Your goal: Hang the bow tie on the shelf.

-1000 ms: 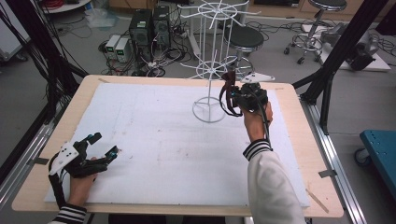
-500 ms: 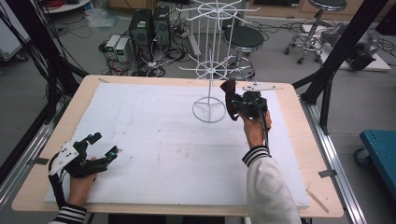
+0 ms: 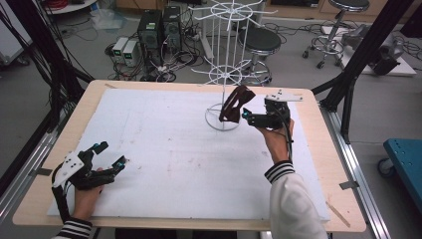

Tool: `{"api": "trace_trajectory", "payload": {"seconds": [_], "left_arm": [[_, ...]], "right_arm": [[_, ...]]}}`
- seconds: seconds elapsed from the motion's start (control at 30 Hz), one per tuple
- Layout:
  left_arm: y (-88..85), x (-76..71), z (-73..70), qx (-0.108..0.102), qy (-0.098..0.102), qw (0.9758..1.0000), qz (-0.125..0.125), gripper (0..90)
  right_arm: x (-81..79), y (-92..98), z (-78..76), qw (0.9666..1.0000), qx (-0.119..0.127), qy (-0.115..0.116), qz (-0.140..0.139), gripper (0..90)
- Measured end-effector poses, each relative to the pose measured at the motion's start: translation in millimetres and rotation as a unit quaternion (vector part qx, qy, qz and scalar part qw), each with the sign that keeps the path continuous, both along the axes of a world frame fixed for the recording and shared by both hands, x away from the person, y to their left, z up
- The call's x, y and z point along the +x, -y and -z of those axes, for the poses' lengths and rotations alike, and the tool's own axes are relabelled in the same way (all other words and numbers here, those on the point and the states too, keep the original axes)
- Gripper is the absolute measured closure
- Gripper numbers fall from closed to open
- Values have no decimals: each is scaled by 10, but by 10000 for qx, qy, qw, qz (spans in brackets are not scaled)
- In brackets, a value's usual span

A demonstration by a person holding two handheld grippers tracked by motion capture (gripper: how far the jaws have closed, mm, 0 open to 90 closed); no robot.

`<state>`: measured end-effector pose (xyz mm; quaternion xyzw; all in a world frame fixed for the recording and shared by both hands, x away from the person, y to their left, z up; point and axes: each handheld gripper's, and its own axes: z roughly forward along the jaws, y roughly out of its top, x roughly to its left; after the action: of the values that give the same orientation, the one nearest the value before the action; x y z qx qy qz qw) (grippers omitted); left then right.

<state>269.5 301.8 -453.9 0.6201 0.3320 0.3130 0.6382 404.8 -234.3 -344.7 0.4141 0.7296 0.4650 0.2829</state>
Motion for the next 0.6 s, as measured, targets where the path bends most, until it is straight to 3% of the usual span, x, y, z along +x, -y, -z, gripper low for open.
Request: {"api": "trace_trajectory", "payload": {"seconds": [0.07,0.13,0.27,0.37,0.53,0.57,0.6], "left_arm": [[-1,-1,-1,6,-6,10000,2,143],[0,-1,-1,3,-3,10000,-3,143],[3,0,0,4,13,10000,4,143],[1,-1,0,1,7,10000,-5,143],[2,-1,1,4,12,10000,-8,143],[1,-2,0,4,9,10000,-5,143],[2,-1,0,4,16,10000,5,143]], "right_arm": [[-64,26,-3,9999,-20,129,-27,8],[-132,59,2,9996,139,254,-35,7],[-247,87,6,9990,105,391,-195,6],[-424,121,3,9972,176,589,-422,7],[-623,184,42,9947,261,829,-547,7],[-708,216,62,9963,236,614,-551,6],[-744,237,69,9960,245,621,-586,7]]}}
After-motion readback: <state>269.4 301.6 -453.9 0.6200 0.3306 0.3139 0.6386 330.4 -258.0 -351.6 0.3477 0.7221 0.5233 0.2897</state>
